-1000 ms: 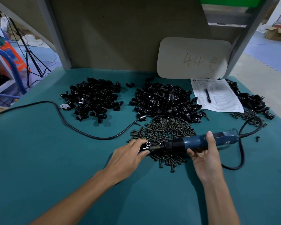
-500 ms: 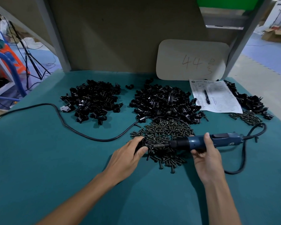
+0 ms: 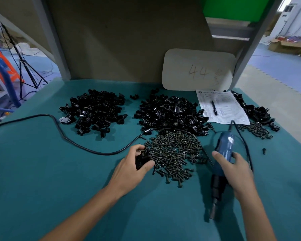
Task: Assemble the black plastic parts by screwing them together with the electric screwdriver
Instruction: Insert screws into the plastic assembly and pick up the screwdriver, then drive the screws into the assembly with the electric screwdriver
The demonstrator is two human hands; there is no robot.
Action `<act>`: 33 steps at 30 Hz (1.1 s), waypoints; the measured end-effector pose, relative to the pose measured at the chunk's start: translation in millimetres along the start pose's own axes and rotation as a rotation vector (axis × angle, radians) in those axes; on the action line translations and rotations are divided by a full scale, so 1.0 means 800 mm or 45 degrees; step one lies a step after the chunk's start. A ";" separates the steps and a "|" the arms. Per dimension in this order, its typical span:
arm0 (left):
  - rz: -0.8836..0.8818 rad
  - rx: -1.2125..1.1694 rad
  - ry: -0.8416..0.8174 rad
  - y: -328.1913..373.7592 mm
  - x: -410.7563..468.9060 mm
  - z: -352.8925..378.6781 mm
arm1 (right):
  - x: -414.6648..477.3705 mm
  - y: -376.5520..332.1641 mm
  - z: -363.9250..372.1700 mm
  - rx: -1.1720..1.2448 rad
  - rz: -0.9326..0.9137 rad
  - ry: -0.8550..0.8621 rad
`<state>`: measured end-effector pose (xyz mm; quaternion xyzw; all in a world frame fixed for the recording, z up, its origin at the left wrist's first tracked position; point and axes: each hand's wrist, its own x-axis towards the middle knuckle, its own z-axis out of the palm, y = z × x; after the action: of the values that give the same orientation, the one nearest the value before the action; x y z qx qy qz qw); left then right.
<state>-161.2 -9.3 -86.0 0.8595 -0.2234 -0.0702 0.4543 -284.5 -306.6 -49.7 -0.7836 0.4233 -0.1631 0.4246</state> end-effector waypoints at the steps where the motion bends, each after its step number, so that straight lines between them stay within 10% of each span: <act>1: 0.002 0.006 0.004 0.001 0.000 0.000 | -0.002 0.000 0.001 -0.130 -0.027 0.009; 9: 0.016 -0.113 0.107 -0.002 0.002 -0.002 | -0.029 -0.021 0.031 -0.504 -0.335 0.225; 15: 0.038 -0.138 0.154 -0.006 0.005 -0.001 | -0.056 -0.041 0.077 -0.542 -0.848 -0.432; 23: -0.077 -0.318 0.050 -0.002 0.009 -0.003 | -0.050 -0.039 0.092 -0.603 -0.825 -0.422; 33: -0.131 -0.243 -0.108 0.025 0.013 -0.005 | -0.074 -0.055 0.086 0.298 -0.580 -0.454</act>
<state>-157.1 -20.8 -66.9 0.8190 -0.1903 -0.1509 0.5199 -254.2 -210.3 -48.1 -0.8204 0.1338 -0.1617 0.5319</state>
